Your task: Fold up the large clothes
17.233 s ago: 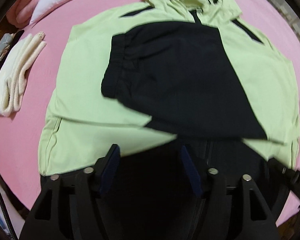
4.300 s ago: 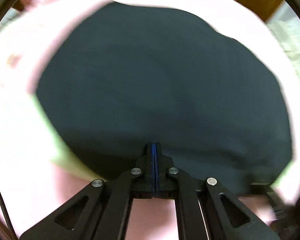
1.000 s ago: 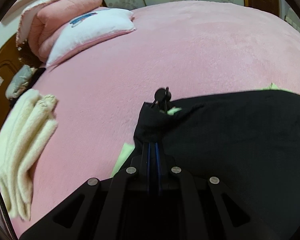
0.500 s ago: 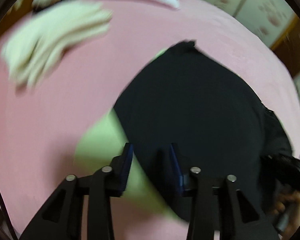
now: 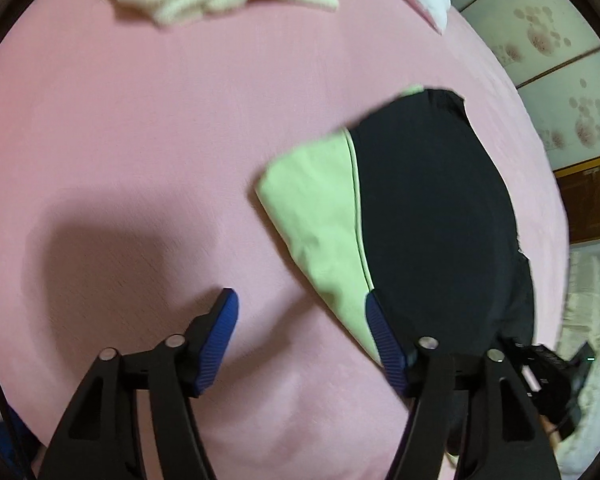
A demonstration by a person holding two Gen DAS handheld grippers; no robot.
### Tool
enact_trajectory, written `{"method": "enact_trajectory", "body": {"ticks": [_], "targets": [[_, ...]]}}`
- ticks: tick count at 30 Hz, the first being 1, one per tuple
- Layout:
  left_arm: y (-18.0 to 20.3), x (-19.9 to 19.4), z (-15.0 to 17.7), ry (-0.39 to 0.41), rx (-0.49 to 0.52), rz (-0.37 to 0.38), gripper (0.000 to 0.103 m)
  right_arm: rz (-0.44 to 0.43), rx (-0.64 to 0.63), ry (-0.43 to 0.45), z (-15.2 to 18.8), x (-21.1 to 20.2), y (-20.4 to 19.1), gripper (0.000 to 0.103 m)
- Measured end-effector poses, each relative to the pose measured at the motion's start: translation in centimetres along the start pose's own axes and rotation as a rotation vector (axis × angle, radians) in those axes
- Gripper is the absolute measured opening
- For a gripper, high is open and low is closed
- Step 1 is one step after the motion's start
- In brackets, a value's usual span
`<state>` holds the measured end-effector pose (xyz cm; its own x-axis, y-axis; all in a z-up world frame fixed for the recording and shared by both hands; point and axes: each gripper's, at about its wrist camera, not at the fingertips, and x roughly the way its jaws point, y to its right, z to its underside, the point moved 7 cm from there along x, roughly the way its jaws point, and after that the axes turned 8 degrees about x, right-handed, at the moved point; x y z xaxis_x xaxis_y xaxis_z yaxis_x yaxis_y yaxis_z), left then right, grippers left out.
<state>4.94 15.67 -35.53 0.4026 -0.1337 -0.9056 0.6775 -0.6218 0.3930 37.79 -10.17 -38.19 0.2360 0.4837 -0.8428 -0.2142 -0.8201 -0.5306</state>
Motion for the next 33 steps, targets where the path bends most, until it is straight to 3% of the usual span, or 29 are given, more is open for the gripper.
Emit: {"method": "enact_trajectory", "body": {"ticks": [5, 9, 13, 17, 22, 26, 30, 33], "targets": [[0.3, 1.6, 1.4, -0.084, -0.047, 0.085, 0.067, 0.016, 0.010, -0.018, 1.3, 1.6, 0.4, 0.000], [0.5, 2.0, 1.4, -0.091, -0.077, 0.138, 0.072, 0.037, -0.008, -0.028, 1.2, 1.7, 0.8, 0.000], [0.8, 2.7, 0.7, -0.095, -0.096, 0.173, 0.075, 0.030, 0.073, -0.065, 0.8, 1.4, 2.4, 0.000], [1.4, 3.1, -0.2, -0.040, -0.147, 0.262, 0.075, 0.032, 0.060, -0.076, 0.6, 1.1, 2.8, 0.000], [4.0, 4.7, -2.3, 0.021, -0.122, 0.328, 0.075, 0.069, 0.001, -0.055, 0.8, 1.1, 2.5, 0.000], [5.4, 6.3, -4.2, 0.049, -0.095, 0.293, 0.075, 0.113, -0.060, -0.043, 0.8, 1.2, 2.0, 0.000], [5.9, 7.9, -5.7, 0.065, -0.161, 0.305, 0.090, 0.155, -0.076, -0.050, 0.7, 1.3, 1.8, 0.000], [7.0, 8.7, -7.2, 0.090, -0.176, 0.316, 0.090, 0.212, -0.115, -0.058, 0.8, 1.8, 1.1, 0.000]]}}
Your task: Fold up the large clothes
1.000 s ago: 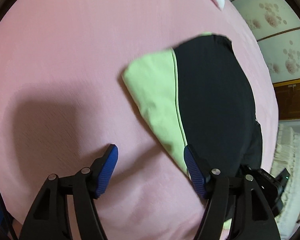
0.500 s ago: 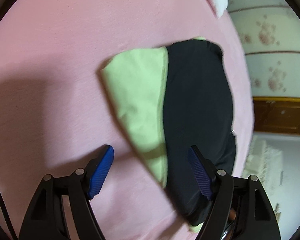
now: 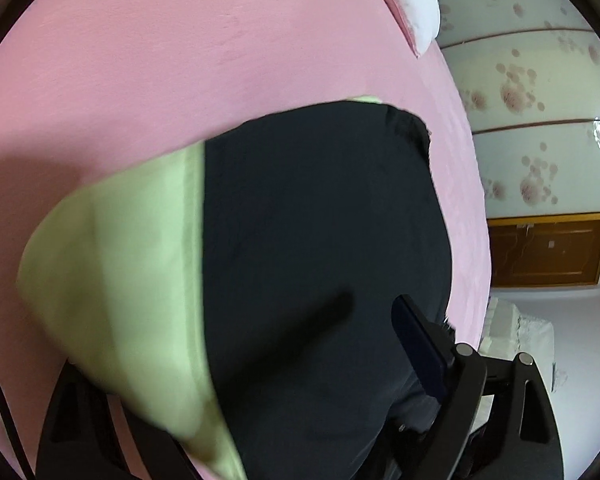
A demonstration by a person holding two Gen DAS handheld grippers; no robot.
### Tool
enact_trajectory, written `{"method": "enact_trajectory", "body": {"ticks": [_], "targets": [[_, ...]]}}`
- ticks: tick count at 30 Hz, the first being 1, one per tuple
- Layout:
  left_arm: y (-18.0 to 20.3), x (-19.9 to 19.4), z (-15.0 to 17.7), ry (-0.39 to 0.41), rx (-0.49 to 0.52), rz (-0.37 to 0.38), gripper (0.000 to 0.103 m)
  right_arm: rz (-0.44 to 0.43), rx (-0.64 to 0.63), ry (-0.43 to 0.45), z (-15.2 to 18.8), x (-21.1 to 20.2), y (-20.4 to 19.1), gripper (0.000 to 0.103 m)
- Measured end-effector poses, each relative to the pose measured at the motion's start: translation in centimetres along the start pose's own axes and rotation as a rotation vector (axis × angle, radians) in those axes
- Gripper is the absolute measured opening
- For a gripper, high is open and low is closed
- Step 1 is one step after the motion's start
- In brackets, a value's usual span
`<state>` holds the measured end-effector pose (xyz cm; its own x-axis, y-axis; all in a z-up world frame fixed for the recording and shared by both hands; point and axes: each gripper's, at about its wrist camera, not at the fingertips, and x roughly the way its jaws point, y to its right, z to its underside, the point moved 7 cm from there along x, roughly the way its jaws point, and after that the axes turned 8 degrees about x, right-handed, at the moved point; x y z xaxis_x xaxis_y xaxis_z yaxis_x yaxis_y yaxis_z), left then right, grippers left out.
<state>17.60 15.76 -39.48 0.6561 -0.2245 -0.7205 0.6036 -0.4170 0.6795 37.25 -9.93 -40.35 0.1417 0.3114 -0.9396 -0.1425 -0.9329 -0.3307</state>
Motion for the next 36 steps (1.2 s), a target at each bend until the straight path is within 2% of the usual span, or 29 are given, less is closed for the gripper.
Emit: {"method": "enact_trajectory", "body": {"ticks": [3, 5, 8, 9, 10, 11, 12, 15, 19, 21, 26, 31, 34, 36], "targets": [[0.6, 0.5, -0.7, 0.059, -0.037, 0.021, 0.089, 0.048, -0.038, 0.011, 0.2, 0.1, -0.7, 0.000], [1.3, 0.9, -0.8, 0.078, -0.020, -0.004, 0.083, 0.056, -0.032, 0.029, 0.4, 0.0, -0.7, 0.000], [2.2, 1.3, -0.7, 0.067, 0.048, -0.062, 0.061, 0.057, -0.044, 0.049, 0.6, -0.1, -0.8, 0.000], [2.3, 1.2, -0.7, 0.066, 0.054, -0.056, 0.048, 0.055, -0.043, 0.052, 0.6, -0.1, -0.7, 0.000], [2.6, 1.1, -0.6, 0.063, 0.046, -0.025, 0.035, 0.052, -0.039, 0.052, 0.7, -0.2, -0.7, 0.000], [2.8, 1.2, -0.5, 0.056, 0.029, 0.019, 0.027, 0.047, -0.033, 0.052, 0.7, -0.2, -0.6, 0.000], [3.0, 1.3, -0.5, 0.048, 0.010, 0.058, 0.014, 0.039, -0.025, 0.052, 0.7, -0.2, -0.5, 0.000], [3.7, 1.2, -0.6, 0.046, 0.018, 0.091, 0.012, 0.023, -0.021, 0.048, 0.6, -0.2, -0.1, 0.000], [5.6, 0.7, -0.3, 0.018, 0.041, 0.199, 0.012, 0.009, -0.032, 0.042, 0.4, -0.3, 0.6, 0.000], [6.7, 0.4, -0.2, 0.018, 0.077, 0.209, 0.012, 0.000, -0.038, 0.040, 0.1, -0.4, 1.1, 0.000], [10.8, -1.8, 0.8, 0.064, 0.266, 0.242, 0.009, -0.010, -0.043, 0.033, 0.1, -0.2, 1.1, 0.000], [16.0, -4.7, 3.3, 0.096, 0.474, 0.304, 0.007, -0.028, -0.052, 0.036, 0.1, -0.3, 1.2, 0.000], [19.2, -5.9, 4.9, 0.126, 0.601, 0.287, 0.007, -0.076, -0.029, 0.028, 0.1, -0.5, 1.8, 0.000], [21.6, -6.3, 6.4, 0.118, 0.674, 0.301, 0.007, -0.120, -0.016, 0.013, -0.1, -0.5, 2.3, 0.000]]}}
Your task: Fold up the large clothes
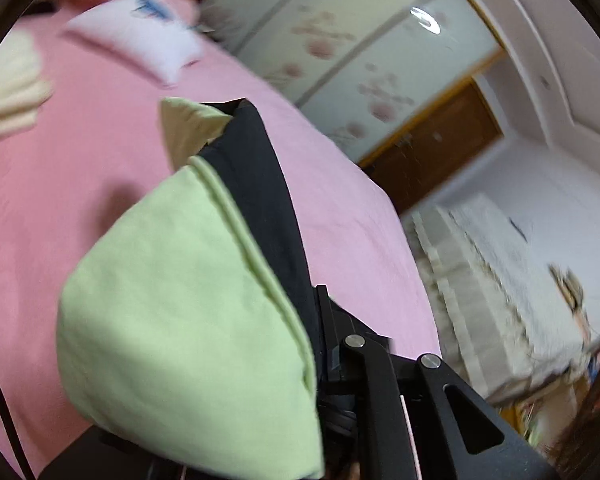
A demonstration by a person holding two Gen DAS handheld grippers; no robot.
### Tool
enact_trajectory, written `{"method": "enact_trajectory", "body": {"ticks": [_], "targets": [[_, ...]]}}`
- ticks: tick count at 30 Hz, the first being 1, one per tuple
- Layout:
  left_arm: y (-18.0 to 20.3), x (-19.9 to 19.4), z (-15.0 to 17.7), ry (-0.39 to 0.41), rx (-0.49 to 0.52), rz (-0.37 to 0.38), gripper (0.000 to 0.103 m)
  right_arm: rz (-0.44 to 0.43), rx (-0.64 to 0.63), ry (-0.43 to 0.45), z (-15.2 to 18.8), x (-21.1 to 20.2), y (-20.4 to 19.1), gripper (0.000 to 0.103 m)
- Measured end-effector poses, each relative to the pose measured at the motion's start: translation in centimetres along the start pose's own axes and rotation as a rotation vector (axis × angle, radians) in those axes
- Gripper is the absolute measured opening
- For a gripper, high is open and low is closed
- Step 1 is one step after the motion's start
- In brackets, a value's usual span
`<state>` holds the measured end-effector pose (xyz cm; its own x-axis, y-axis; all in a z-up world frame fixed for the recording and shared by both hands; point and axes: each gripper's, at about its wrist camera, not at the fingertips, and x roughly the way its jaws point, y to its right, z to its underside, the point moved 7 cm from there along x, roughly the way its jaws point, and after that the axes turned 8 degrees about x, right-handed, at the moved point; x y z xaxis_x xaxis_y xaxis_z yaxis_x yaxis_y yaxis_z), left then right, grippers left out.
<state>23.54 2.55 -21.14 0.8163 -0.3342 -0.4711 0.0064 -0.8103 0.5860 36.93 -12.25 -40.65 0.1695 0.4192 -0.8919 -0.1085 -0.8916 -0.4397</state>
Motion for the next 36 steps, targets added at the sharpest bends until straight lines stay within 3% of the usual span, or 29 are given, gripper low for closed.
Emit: {"method": "enact_trajectory", "body": {"ticks": [4, 8, 14, 18, 25, 30, 33, 36], "targets": [[6.3, 1.0, 0.7, -0.045, 0.158, 0.024, 0.007, -0.122, 0.017, -0.032, -0.4, -0.1, 1.3, 0.000], [11.3, 1.9, 3.4, -0.107, 0.250, 0.023, 0.007, -0.286, 0.012, -0.062, -0.6, -0.2, 3.0, 0.000], [16.6, 4.8, 10.1, -0.243, 0.411, -0.050, 0.007, -0.515, -0.138, -0.113, -0.5, -0.1, 5.3, 0.000], [19.2, 5.9, 14.1, -0.292, 0.555, -0.167, 0.008, -0.644, -0.157, -0.144, -0.4, -0.4, 6.6, 0.000], [21.7, 7.2, 16.6, -0.329, 0.710, -0.296, 0.009, -0.689, -0.164, -0.220, -0.5, -0.7, 7.8, 0.000], [23.4, 6.4, 16.4, -0.323, 0.758, -0.312, 0.009, -0.614, -0.142, -0.280, -1.8, -1.6, 9.3, 0.000], [23.9, 5.7, 16.2, -0.302, 0.793, -0.310, 0.011, -0.546, -0.119, -0.234, -5.1, -3.1, 10.9, 0.000], [24.2, 6.9, 16.1, -0.306, 0.784, -0.315, 0.011, -0.415, -0.164, -0.092, -10.6, -5.6, 13.0, 0.000]]}}
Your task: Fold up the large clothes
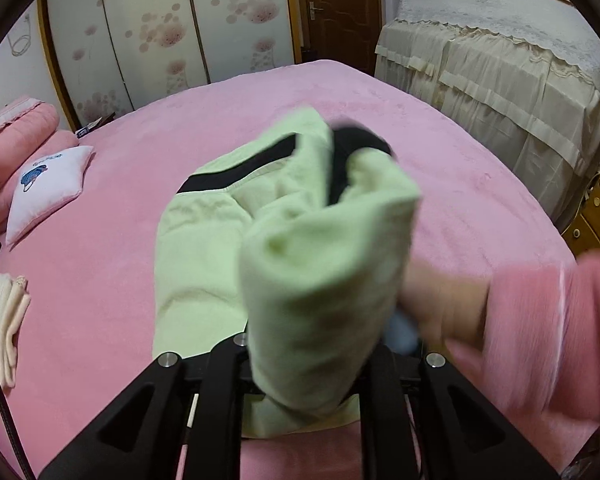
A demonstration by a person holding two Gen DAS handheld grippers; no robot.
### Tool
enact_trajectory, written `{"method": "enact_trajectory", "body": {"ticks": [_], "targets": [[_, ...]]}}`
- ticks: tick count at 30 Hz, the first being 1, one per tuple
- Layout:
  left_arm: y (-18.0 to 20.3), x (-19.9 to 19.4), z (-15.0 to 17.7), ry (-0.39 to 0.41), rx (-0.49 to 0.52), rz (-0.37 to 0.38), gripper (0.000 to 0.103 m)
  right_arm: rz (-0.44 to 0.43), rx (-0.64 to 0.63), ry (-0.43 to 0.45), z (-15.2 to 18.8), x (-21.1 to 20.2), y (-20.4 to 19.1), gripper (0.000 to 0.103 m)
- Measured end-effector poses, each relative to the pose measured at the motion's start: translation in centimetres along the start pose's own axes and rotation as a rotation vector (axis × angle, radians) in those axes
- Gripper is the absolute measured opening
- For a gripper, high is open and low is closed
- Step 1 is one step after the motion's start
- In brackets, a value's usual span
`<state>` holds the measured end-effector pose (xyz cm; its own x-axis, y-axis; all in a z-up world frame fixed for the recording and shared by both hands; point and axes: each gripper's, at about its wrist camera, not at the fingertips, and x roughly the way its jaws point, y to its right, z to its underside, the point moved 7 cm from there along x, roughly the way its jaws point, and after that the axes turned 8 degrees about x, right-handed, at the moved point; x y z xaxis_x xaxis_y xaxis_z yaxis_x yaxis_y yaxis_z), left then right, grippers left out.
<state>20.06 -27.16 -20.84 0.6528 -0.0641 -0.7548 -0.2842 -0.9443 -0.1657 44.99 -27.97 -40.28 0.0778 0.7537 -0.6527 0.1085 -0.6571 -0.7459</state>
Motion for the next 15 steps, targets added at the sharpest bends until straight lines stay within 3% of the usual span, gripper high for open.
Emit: {"method": "enact_trajectory", "body": {"ticks": [4, 7, 10, 15], "targets": [[0.9, 2.1, 0.4, -0.037, -0.075, 0.052, 0.012, 0.036, 0.092, 0.155, -6.0, -5.1, 2.7, 0.000], [2.2, 4.0, 0.8, -0.058, -0.064, 0.060, 0.014, 0.069, 0.156, 0.182, -9.0, -7.7, 5.2, 0.000], [4.4, 4.9, 1.0, -0.076, 0.034, 0.044, 0.021, 0.204, 0.118, 0.163, -9.4, -9.5, 7.4, 0.000], [7.6, 6.2, 2.4, -0.120, 0.070, 0.094, 0.028, 0.222, 0.203, 0.225, -8.7, -13.2, 10.5, 0.000]]}}
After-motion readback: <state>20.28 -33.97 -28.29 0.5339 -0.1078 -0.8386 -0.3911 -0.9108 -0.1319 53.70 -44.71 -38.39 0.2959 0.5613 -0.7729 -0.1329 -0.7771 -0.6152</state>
